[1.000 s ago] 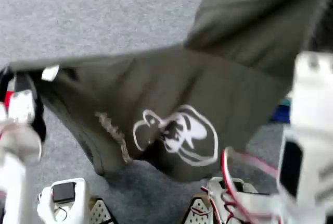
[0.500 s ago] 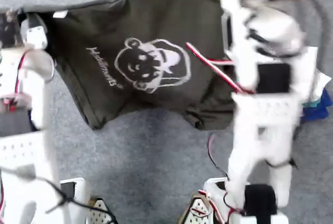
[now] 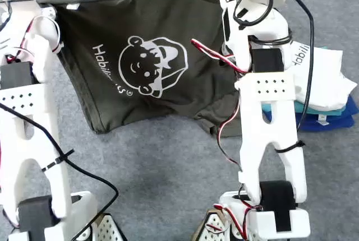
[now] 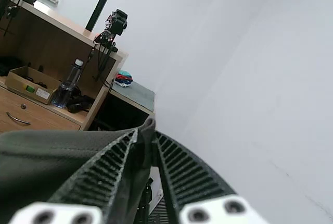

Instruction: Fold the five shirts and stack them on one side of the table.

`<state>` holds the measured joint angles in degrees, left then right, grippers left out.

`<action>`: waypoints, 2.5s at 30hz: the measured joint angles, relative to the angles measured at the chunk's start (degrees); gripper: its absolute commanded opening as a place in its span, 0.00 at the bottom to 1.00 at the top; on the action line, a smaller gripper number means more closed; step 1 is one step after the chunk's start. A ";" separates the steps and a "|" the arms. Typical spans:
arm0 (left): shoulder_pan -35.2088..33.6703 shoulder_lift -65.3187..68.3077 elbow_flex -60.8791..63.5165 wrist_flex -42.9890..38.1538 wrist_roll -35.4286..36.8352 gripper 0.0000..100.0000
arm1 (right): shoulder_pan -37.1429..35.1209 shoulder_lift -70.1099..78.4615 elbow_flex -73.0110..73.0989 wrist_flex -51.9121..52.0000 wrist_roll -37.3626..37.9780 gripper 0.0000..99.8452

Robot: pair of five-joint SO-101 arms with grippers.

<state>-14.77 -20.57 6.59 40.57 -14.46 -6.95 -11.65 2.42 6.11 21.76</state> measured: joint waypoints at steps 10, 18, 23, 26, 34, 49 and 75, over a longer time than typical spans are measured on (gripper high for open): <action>1.41 7.82 -1.14 -5.98 0.00 0.02 | 0.09 13.45 -8.88 -0.35 0.09 0.00; 3.60 14.51 -8.09 -7.12 -0.18 0.02 | 0.09 28.92 -24.88 -0.35 0.09 0.00; 3.78 27.96 -10.29 -9.76 -0.18 0.02 | 0.09 39.74 -31.91 -0.35 0.09 0.00; 3.78 35.52 -14.07 -11.60 -0.18 0.02 | 0.00 45.63 -36.40 0.44 0.09 0.00; 2.81 49.58 -31.12 -7.12 -0.18 0.02 | 0.09 62.68 -55.03 9.14 0.09 0.00; 1.58 51.43 -72.88 43.69 -0.18 0.02 | 2.73 69.19 -94.15 44.40 -2.29 0.00; 5.45 -2.11 -64.18 59.60 -0.18 0.02 | 3.60 14.15 -96.53 74.29 -8.18 0.00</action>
<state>-9.32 -22.68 -57.58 100.18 -14.64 -3.34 2.51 -94.11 80.40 13.58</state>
